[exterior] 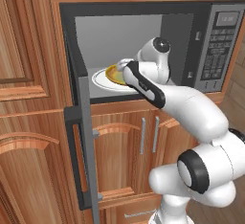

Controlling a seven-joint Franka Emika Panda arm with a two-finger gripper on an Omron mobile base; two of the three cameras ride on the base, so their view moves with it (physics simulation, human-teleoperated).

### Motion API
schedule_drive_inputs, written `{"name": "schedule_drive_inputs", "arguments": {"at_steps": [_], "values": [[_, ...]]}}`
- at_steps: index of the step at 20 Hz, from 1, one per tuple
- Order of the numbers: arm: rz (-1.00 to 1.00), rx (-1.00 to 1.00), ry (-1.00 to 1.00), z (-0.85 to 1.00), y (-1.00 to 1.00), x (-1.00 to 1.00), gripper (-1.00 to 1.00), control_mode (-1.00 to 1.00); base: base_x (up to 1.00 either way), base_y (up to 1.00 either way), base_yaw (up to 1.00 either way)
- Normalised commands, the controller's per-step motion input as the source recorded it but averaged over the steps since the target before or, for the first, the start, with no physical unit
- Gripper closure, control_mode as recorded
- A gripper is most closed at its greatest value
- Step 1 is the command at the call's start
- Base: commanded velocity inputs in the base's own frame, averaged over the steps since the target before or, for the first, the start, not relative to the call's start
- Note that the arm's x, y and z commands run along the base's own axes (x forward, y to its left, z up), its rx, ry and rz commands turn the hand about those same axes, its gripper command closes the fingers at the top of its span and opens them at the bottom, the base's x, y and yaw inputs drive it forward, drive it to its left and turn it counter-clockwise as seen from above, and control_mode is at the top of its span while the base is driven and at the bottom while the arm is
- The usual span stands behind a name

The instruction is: Pick the garlic from the microwave and place it on plate located on the counter.

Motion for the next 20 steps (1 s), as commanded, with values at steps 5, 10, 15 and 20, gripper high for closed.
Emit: {"name": "schedule_drive_inputs", "arguments": {"at_steps": [5, 10, 15, 20], "values": [[0.00, 0.00, 0.00, -0.18, 0.00, 0.22, -1.00, -1.00, 0.00, 0.00, 0.00], [0.00, -0.02, 0.00, -0.04, 0.04, 0.24, -1.00, -1.00, 0.00, 0.00, 0.00], [0.00, -0.03, 0.00, -0.09, 0.12, 0.26, -1.00, -1.00, 0.00, 0.00, 0.00], [0.00, -0.05, 0.01, -0.16, 0.17, 0.29, 1.00, -1.00, 0.00, 0.00, 0.00]]}}
